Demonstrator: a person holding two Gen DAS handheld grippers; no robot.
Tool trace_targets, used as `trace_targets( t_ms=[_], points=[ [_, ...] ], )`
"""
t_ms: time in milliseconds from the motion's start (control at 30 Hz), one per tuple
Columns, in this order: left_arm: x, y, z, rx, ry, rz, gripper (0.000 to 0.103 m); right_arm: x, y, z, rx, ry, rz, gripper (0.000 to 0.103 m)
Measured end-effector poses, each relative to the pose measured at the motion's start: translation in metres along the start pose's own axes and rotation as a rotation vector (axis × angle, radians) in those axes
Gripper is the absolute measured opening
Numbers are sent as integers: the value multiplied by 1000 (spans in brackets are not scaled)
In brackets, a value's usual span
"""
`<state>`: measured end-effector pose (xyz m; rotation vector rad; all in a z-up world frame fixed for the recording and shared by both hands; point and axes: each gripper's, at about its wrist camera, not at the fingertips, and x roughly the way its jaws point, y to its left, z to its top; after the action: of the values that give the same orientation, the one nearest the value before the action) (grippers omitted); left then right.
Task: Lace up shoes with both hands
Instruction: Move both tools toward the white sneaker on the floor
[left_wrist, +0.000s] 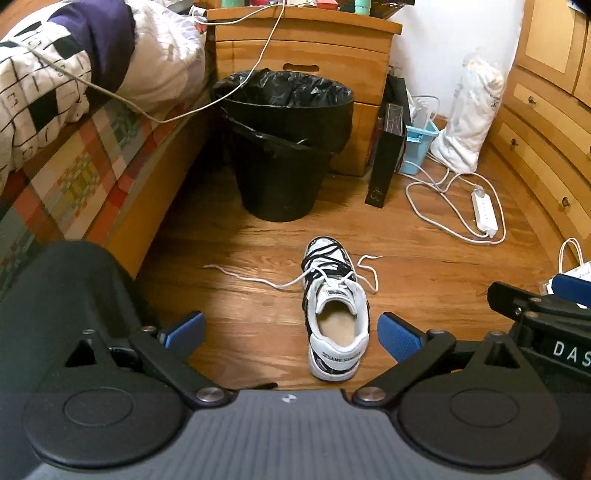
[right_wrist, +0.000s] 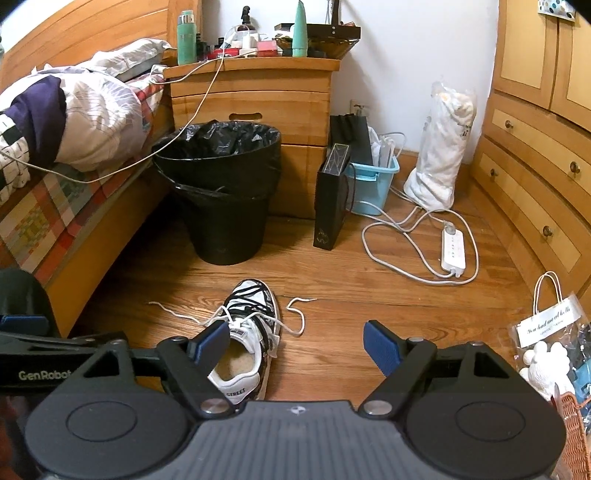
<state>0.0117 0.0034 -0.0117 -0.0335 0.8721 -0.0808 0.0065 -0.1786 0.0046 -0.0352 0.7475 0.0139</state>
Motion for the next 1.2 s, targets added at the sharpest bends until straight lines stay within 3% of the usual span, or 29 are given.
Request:
trace_targets(
  t_ms=[367, 467, 633, 767, 933, 1200],
  points=[
    [30, 12, 11, -26, 5, -19, 92, 34, -3, 6, -13, 101, 85, 64],
    [37, 15, 15, -25, 6, -12, 92, 40, 0, 8, -14, 89, 84, 64],
    [51, 19, 20, -34, 19, -12, 92, 39, 1, 9, -20, -29, 90, 66],
    [62, 19, 22, -26, 13, -5, 92, 45, 6, 16, -76, -70, 61, 66],
    [84, 24, 24, -39, 45, -15, 92, 68, 12, 36, -137, -39, 45, 66],
    [107, 30, 24, -28, 58, -25, 92, 104, 5, 53, -59, 8, 122, 65]
  ],
)
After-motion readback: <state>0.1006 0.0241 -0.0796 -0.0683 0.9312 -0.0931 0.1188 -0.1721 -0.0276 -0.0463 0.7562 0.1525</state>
